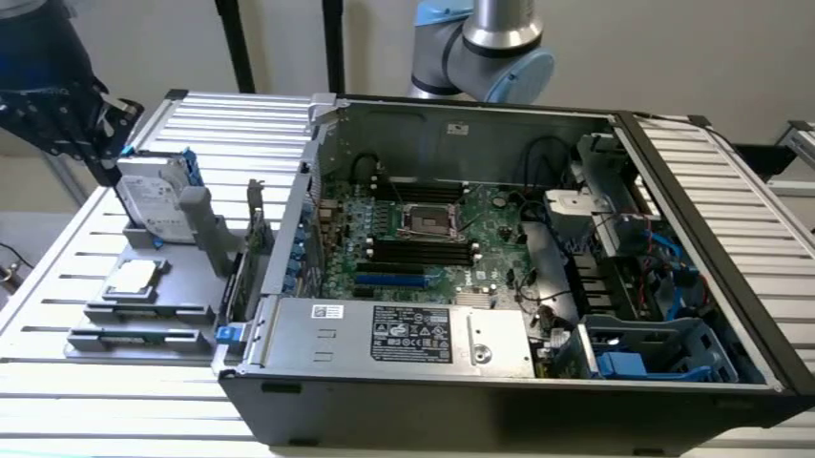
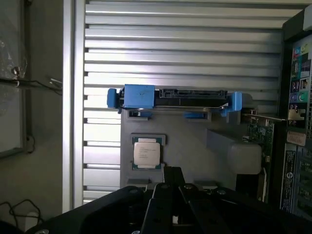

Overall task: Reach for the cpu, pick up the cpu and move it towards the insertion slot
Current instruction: 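Pick up the cpu and move it towards the insertion slot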

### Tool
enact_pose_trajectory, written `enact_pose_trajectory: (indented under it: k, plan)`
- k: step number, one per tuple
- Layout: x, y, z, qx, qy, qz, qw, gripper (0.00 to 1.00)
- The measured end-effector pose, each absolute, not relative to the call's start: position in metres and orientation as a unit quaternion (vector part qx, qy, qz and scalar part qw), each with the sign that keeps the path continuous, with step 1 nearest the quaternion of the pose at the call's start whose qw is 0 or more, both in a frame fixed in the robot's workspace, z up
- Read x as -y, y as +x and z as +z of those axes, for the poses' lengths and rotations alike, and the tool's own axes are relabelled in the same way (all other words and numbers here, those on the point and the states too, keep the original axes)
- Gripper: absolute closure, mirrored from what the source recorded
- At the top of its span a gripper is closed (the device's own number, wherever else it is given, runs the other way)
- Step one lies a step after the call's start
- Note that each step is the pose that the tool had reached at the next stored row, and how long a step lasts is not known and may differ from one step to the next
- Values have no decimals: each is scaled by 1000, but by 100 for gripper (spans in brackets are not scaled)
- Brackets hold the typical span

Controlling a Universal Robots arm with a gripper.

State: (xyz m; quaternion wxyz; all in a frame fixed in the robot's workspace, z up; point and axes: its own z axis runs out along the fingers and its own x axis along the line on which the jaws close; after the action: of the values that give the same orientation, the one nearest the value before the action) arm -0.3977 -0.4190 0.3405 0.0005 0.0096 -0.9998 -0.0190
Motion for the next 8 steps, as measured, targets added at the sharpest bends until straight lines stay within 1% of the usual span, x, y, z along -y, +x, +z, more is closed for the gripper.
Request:
enact_pose_trajectory:
  k: [8]
  plan:
    - [430,-402,337,1000,10,-19,3,89]
